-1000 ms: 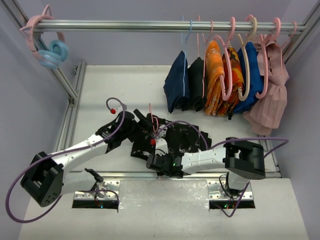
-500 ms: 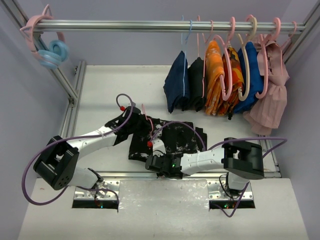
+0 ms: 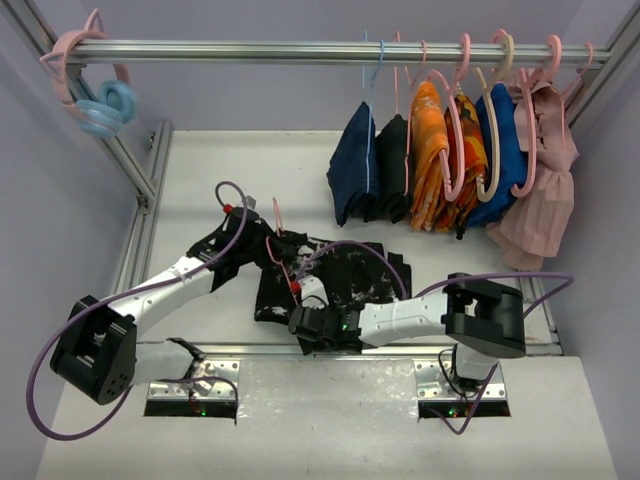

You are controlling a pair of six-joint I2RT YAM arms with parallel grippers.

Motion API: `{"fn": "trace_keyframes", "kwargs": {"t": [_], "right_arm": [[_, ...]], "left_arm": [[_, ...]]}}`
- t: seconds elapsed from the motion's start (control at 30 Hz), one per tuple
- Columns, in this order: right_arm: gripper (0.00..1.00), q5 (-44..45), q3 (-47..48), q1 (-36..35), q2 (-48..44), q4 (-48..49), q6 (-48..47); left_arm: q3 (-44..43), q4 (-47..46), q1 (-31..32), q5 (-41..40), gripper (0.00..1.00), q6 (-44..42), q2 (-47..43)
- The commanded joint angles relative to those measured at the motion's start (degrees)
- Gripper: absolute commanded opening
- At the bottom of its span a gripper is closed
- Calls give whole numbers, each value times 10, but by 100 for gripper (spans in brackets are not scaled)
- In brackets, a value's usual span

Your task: Place the trousers on the hanger

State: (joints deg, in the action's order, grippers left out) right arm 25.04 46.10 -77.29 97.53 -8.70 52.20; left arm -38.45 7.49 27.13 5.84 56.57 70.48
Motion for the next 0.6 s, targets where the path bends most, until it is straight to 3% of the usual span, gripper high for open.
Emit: {"fn": "trace_keyframes", "kwargs": {"t": [0.0, 0.2, 0.37, 0.57], "right_arm": [[68, -69, -14, 8, -36, -4, -42], [71, -154, -101, 28, -191, -5, -60], [71, -135, -120, 48, -312, -27, -48], [76, -132, -81, 149, -302, -33, 2]], "left_arm": [[10, -30, -28, 45, 0, -89, 2], [13, -26, -34, 75, 0, -152, 24], [11, -30, -34, 89, 0, -165, 33], [14, -29, -34, 97, 0, -177, 32]]}}
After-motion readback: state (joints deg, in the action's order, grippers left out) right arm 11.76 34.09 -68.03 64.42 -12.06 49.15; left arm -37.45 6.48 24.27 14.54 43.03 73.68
